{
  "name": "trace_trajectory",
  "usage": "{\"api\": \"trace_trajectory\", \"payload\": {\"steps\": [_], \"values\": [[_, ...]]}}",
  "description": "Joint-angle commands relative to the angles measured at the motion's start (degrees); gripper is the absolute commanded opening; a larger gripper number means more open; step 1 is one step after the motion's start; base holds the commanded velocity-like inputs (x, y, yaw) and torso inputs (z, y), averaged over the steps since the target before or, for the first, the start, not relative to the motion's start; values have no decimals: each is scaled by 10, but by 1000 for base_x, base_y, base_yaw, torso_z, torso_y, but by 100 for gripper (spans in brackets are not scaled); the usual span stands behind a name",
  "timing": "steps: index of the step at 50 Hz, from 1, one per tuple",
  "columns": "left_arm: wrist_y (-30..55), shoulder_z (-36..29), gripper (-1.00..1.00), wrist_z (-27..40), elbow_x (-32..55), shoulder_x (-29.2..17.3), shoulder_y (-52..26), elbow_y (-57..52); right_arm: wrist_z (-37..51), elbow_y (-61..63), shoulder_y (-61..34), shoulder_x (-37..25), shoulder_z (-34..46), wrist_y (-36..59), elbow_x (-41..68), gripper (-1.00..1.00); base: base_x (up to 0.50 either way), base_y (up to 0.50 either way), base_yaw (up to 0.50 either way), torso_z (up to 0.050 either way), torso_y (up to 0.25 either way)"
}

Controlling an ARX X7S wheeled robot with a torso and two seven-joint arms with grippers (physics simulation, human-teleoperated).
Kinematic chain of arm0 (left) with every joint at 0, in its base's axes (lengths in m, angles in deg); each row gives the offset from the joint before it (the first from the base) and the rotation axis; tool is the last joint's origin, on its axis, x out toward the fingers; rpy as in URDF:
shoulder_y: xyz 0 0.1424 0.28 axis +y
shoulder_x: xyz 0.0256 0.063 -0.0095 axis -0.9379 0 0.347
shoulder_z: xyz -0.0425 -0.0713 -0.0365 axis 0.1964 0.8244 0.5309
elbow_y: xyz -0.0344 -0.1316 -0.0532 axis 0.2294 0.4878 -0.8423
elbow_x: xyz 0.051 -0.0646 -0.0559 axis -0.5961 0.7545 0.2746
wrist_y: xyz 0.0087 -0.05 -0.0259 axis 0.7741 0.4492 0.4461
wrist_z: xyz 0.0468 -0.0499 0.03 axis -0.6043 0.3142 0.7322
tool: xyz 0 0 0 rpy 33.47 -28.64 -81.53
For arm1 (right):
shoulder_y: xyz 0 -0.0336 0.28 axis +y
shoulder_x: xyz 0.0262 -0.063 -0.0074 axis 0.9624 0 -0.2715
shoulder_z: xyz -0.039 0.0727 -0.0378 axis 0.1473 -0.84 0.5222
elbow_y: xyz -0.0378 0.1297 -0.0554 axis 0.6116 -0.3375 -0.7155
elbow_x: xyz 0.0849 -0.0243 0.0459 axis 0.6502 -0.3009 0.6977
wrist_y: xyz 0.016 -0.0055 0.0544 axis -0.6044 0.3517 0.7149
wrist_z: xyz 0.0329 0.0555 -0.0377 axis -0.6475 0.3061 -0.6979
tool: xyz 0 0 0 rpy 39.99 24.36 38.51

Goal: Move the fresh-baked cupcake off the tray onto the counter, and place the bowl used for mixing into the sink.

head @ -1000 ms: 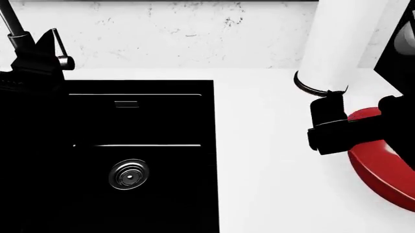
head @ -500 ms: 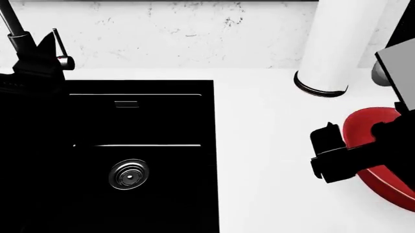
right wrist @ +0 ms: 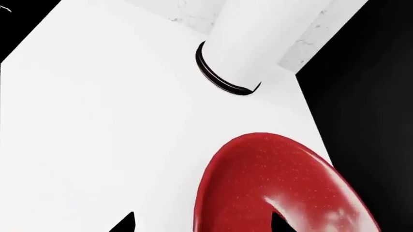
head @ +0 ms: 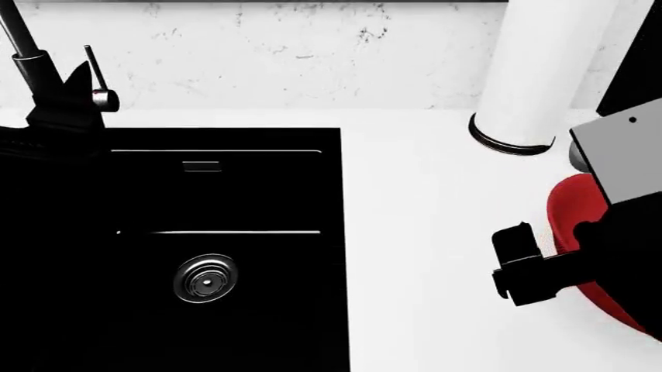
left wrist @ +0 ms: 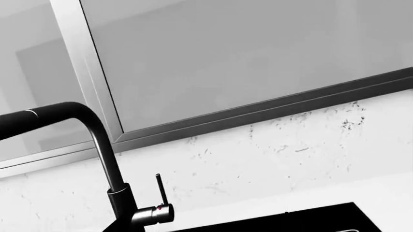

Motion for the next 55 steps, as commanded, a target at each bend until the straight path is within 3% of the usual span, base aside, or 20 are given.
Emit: {"api": "trace_trajectory", "payload": {"steps": [1, 24, 55], "values": [[-2, 1, 100, -5, -5, -2, 5, 0, -17, -5, 34, -9, 15, -9, -39, 100, 0, 0, 0, 0, 0], [-9, 0, 100, -11, -16, -4, 19, -5, -56, -22, 103, -15, 38, -33, -120, 100, 0, 0, 0, 0, 0], [-17, -2, 100, -14, -20, -11, 25, -9, -59, -27, 126, -45, 48, -28, -149, 100, 0, 0, 0, 0, 0]]}}
